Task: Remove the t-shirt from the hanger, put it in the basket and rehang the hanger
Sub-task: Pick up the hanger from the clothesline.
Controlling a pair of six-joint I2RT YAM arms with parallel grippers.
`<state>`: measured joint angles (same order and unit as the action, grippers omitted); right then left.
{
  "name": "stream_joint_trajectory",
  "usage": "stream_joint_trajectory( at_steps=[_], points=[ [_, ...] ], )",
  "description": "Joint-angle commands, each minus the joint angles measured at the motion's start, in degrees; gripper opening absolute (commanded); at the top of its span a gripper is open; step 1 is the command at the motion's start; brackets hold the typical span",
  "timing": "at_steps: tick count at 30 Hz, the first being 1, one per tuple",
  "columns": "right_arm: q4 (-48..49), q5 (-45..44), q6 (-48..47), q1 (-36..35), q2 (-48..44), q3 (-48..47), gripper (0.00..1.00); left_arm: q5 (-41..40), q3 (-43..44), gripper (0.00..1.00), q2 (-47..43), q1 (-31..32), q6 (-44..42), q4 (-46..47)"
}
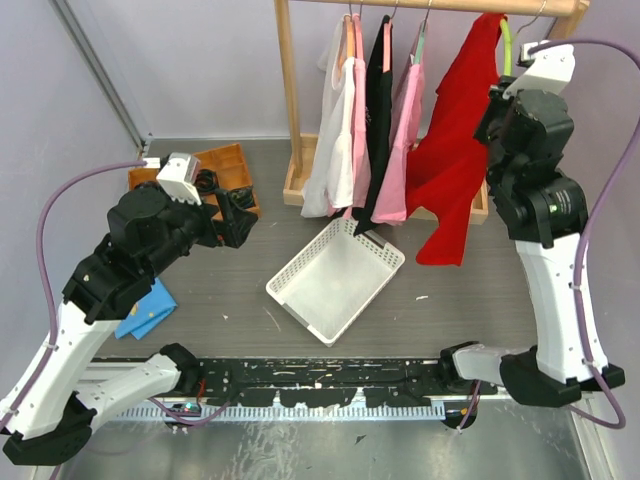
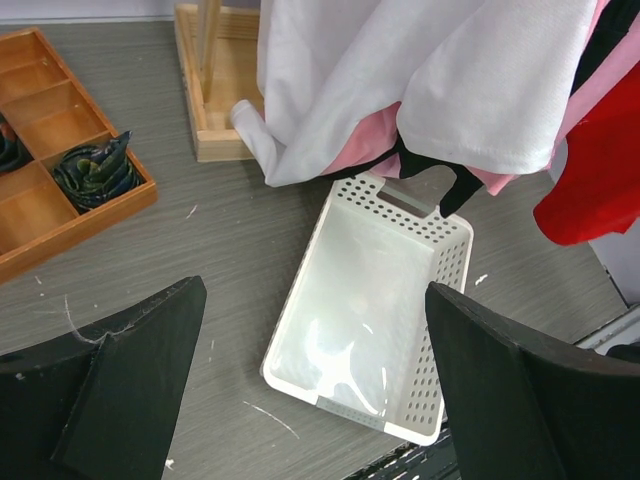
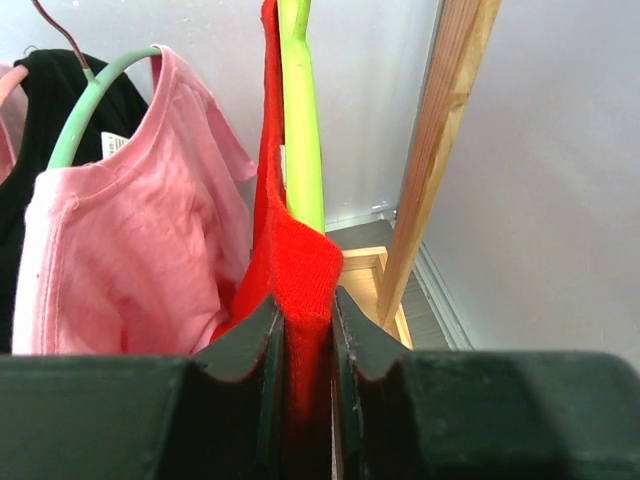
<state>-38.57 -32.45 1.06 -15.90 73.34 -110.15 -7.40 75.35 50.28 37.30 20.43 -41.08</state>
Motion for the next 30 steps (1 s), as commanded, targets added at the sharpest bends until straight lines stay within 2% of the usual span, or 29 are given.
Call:
stream_joint_trajectory(
  at_steps=[1,5,10,16,30],
  points=[
    [6.8,1.7,2.1,0.3,-5.0,3.0,0.01,1.5,1.6,0.98,-1.4,0.3,0.4,1.0],
    [5.5,3.0,4.2,0.3,-9.8,8.5,0.01,2.5,1.1,0.98,-1.9,0.3,0.5,1.7],
    [3.6,4.6,5.9,0.2,-14.8,10.2,0.01,2.8,0.5,0.98,-2.0,0.3,0.5,2.0],
    [0.9,5.8,5.5,0.3,-18.3,7.7,0.01,3.1,-0.2,0.98,-2.2,0.3,0.8,2.8],
    [1.1,12.8,3.3,0.6,-25.1,-0.9,0.01,7.1,-0.3,0.98,-4.8,0.3,3.0,6.2]
  ],
)
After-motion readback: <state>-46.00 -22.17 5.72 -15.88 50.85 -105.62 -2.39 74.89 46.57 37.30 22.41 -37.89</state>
